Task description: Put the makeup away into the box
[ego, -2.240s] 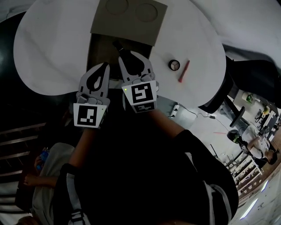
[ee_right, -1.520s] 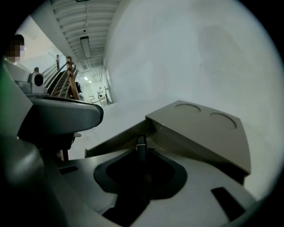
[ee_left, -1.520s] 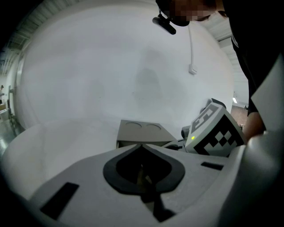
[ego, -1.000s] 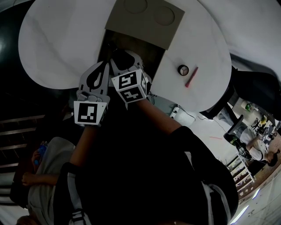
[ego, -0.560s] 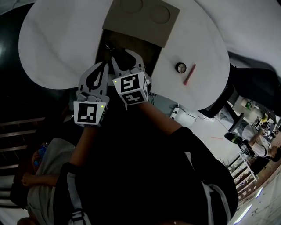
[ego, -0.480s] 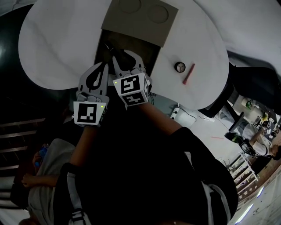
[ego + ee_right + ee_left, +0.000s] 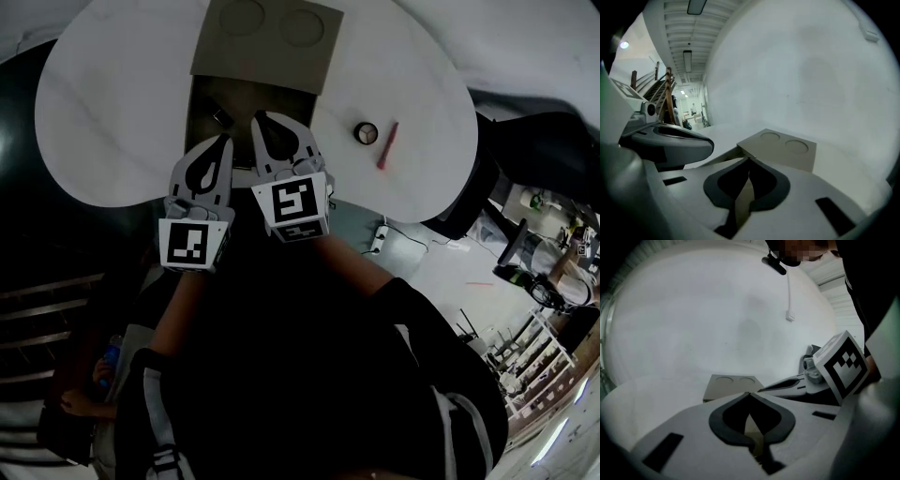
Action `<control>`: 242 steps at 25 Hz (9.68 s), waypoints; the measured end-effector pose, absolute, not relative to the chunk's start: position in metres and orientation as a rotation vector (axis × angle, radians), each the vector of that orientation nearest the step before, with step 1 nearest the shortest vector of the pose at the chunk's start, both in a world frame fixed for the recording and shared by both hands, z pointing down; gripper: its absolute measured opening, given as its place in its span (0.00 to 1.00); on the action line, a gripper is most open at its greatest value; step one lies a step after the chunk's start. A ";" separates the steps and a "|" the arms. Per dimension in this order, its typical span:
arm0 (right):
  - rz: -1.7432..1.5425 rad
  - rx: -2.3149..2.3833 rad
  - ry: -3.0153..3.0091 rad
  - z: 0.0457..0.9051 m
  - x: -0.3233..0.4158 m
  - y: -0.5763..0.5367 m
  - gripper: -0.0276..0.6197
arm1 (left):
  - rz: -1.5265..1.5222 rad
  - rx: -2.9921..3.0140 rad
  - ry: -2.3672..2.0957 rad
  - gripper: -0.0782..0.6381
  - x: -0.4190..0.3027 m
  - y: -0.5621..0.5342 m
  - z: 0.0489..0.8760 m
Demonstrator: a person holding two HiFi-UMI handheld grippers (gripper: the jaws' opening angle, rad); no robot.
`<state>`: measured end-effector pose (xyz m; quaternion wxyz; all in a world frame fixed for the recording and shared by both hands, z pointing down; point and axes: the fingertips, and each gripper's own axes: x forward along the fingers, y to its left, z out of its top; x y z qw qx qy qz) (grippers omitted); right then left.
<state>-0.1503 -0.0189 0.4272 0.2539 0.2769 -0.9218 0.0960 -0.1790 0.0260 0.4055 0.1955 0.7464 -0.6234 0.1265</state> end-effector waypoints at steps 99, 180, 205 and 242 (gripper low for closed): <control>0.454 1.059 -2.281 0.448 0.010 -0.062 0.40 | 0.434 2.313 -1.429 0.11 -0.056 -0.026 0.413; 0.171 1.042 -2.379 0.405 -0.037 -0.058 0.08 | 0.421 2.313 -1.486 0.11 -0.086 -0.017 0.403; 0.299 1.436 -2.311 0.394 0.080 -0.065 0.10 | 0.464 2.499 -1.226 0.11 0.010 -0.040 0.397; 0.597 1.262 -2.029 0.520 0.133 -0.065 0.15 | 0.551 2.422 -1.154 0.11 0.052 -0.064 0.440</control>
